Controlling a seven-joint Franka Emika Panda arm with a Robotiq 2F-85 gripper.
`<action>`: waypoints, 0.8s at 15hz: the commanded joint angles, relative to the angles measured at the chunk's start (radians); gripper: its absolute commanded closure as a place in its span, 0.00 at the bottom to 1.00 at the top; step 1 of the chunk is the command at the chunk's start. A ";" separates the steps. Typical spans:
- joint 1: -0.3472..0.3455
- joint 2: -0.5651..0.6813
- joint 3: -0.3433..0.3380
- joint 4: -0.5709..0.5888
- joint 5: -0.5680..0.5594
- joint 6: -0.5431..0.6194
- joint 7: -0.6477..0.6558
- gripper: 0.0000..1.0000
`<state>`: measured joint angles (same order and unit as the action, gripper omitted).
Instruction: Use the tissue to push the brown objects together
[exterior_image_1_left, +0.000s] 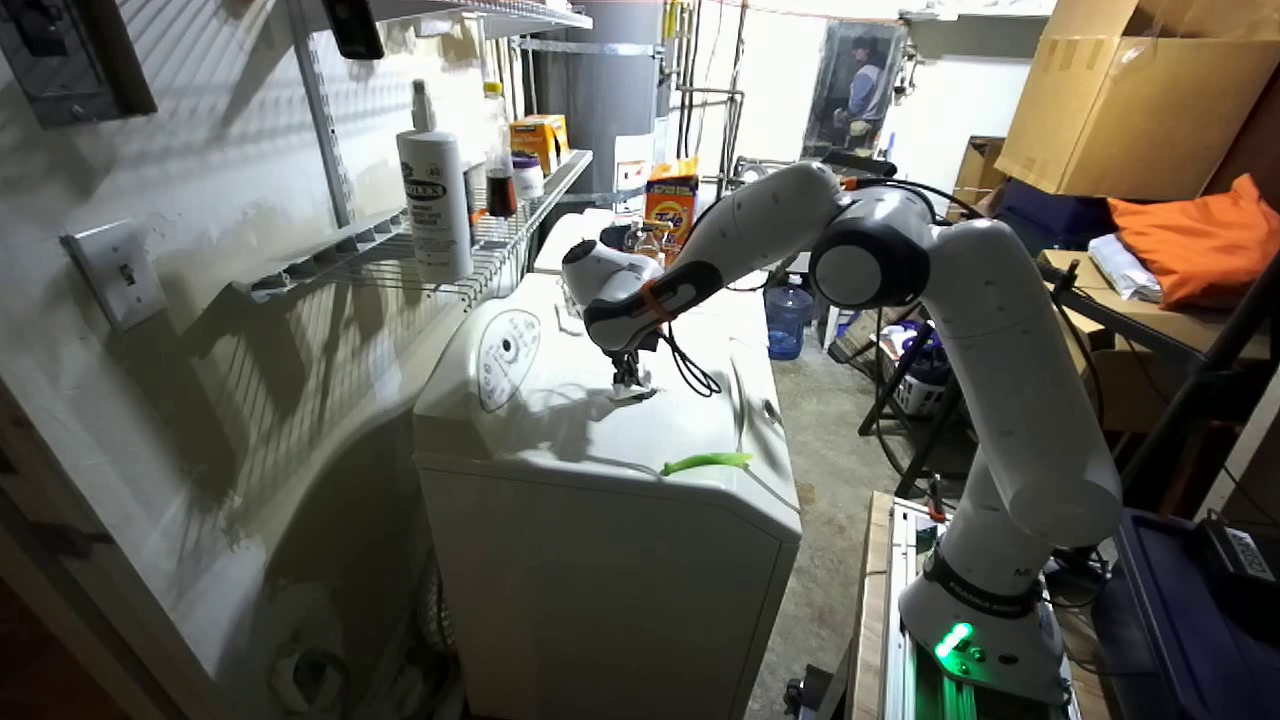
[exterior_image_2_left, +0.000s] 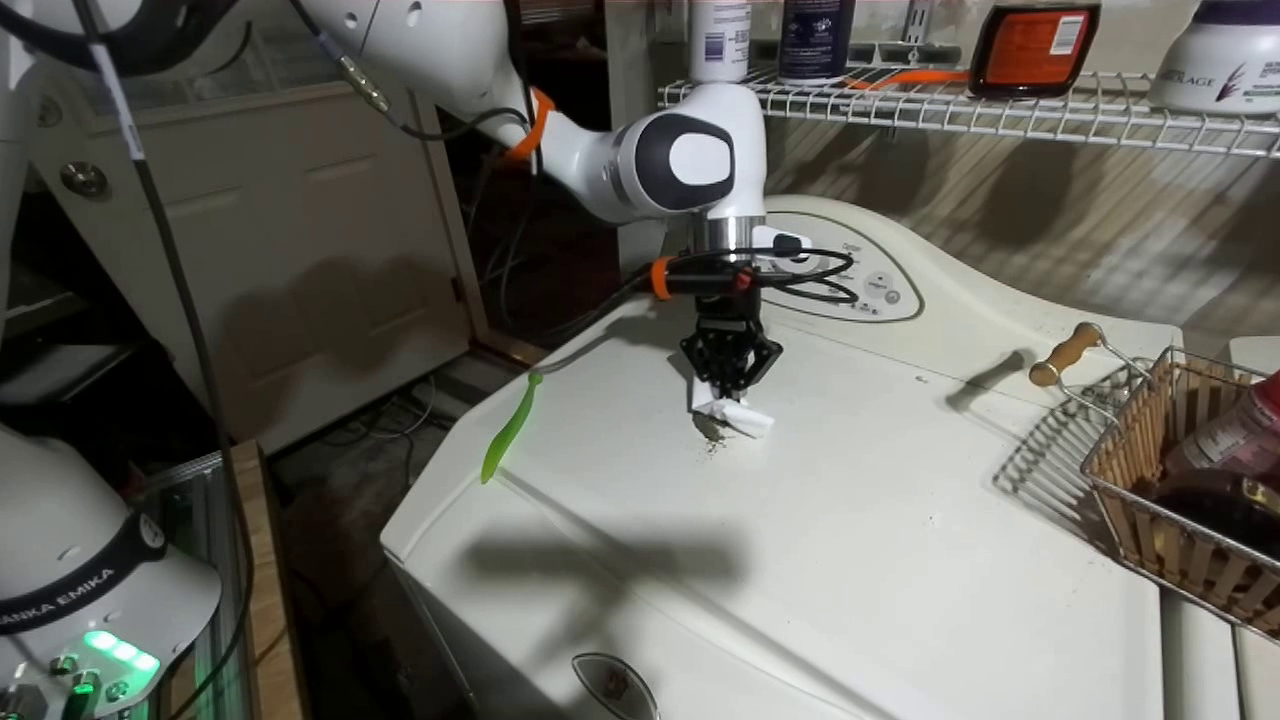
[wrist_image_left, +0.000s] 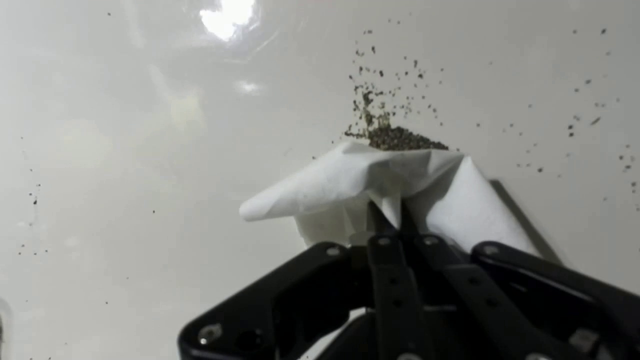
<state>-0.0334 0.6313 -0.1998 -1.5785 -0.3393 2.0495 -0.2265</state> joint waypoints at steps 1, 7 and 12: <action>-0.034 0.041 0.038 -0.029 -0.018 -0.091 -0.033 0.99; -0.065 0.019 0.075 0.006 0.035 -0.125 -0.033 0.99; -0.097 -0.015 0.095 -0.007 0.072 -0.059 0.004 0.99</action>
<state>-0.1032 0.6206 -0.1365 -1.5657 -0.3161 1.9343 -0.2479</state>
